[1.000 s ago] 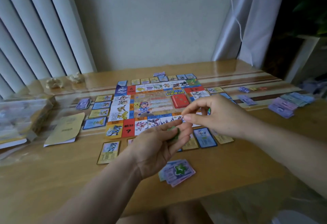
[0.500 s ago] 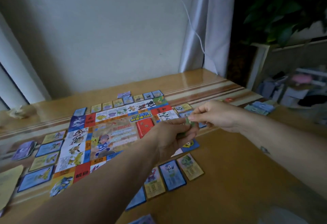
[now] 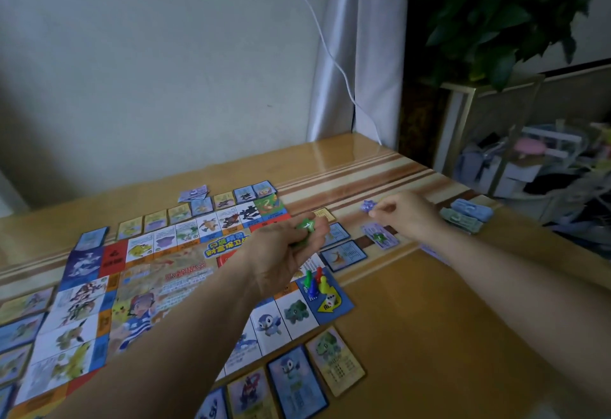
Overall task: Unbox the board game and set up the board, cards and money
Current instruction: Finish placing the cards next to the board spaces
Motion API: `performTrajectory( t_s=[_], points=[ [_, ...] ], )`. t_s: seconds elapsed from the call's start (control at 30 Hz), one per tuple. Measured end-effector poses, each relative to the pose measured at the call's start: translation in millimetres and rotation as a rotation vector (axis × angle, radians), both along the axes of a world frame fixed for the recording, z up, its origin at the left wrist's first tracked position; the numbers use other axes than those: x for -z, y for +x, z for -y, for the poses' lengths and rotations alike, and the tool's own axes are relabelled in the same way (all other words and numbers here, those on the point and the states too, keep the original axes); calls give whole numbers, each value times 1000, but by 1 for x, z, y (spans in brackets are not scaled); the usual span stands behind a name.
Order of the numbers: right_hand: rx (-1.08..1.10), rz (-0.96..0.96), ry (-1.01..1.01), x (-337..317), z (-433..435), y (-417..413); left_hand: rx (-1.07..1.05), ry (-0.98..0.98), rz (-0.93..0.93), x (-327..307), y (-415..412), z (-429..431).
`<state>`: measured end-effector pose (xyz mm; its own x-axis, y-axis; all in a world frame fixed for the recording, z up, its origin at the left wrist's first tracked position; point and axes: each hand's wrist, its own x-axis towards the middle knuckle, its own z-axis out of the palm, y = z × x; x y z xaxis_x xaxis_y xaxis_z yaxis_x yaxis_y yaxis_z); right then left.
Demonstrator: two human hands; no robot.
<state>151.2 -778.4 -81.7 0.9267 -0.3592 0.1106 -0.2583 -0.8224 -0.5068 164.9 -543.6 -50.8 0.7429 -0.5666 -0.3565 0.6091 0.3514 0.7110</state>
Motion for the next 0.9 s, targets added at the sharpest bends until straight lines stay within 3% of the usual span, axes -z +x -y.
performTrajectory(
  t_s=[0.07, 0.13, 0.2, 0.37, 0.53, 0.77, 0.9],
  points=[
    [-141, 65, 156, -23, -23, 2, -8, 11, 11, 2, 5, -4],
    [-305, -15, 301, -47, -56, 4, -14, 33, 17, 3, 11, -11],
    [-423, -128, 296, -60, -87, 11, -20, 58, 14, 5, 19, -23],
    [-491, -198, 289, -64, -145, 50, -94, 116, 33, 2, 41, -69],
    [-375, -158, 560, -52, -205, 119, -266, 67, 24, -2, 72, -131],
    [-174, -38, 461, -13, -259, 237, -476, -53, 17, -3, 107, -217],
    [-127, -8, 265, 8, -269, 270, -515, -106, 60, -4, 107, -250]
  ],
)
